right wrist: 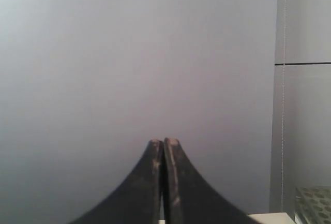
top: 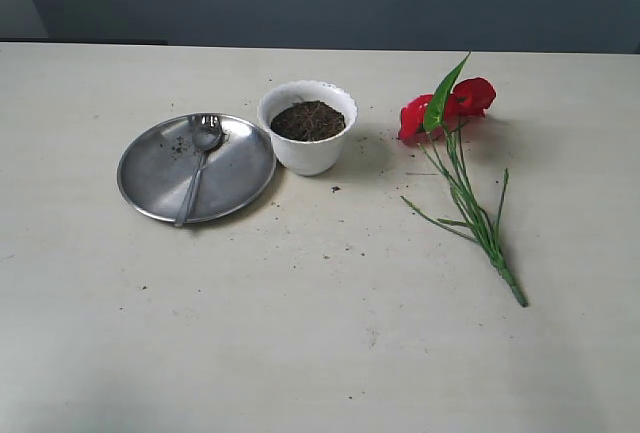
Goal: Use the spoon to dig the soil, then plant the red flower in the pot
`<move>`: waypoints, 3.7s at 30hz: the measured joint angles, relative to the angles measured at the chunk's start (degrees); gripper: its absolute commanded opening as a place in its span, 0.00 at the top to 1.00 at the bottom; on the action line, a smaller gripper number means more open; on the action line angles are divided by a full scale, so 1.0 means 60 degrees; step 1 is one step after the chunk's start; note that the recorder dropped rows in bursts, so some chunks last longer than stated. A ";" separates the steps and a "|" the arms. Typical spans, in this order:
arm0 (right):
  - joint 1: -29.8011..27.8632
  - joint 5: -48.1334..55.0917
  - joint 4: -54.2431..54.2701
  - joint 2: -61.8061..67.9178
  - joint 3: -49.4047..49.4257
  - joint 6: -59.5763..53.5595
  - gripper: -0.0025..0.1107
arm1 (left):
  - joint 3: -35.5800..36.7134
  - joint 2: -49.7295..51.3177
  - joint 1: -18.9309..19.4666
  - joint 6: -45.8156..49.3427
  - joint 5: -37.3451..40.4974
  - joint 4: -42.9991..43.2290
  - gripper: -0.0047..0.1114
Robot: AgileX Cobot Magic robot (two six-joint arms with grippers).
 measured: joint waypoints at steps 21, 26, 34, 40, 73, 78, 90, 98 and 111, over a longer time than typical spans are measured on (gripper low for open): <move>0.0000 0.4054 0.5003 0.5334 -0.3786 -0.5724 0.98 | 0.0000 0.0000 0.0000 0.0007 0.0000 0.0000 0.96; 0.0000 0.4719 0.5412 0.6226 -0.3793 -0.6003 0.89 | 0.0000 0.0000 0.0000 0.0007 0.0000 0.0000 0.96; 0.0333 0.5875 0.7344 0.7615 -0.3793 -0.7471 0.55 | 0.0000 0.0000 0.0000 0.0007 0.0000 0.0000 0.96; 0.1254 0.6018 0.7073 0.8837 -0.3962 -0.7553 0.50 | 0.0000 0.0000 0.0000 0.0007 0.0000 0.0000 0.96; 0.1628 0.6422 0.4860 1.1639 -0.4222 -0.5078 0.27 | 0.0000 0.0000 0.0000 0.0007 0.0000 0.0000 0.96; 0.1628 0.5526 0.4790 1.1706 -0.4238 -0.4865 0.27 | 0.0000 0.0000 0.0000 0.0007 0.0000 0.0000 0.96; 0.2609 0.5942 0.2344 1.3297 -0.6161 -0.3383 0.29 | 0.0000 0.0000 0.0000 0.0007 0.0000 0.0000 0.96; 0.3550 0.7337 0.0302 1.4452 -0.7430 -0.1639 0.29 | 0.0000 0.0000 0.0000 0.0007 0.0000 0.0000 0.96; 0.3625 0.8026 -0.0198 1.5415 -0.7814 -0.1069 0.29 | 0.0000 0.0000 0.0000 0.0007 0.0000 0.0000 0.96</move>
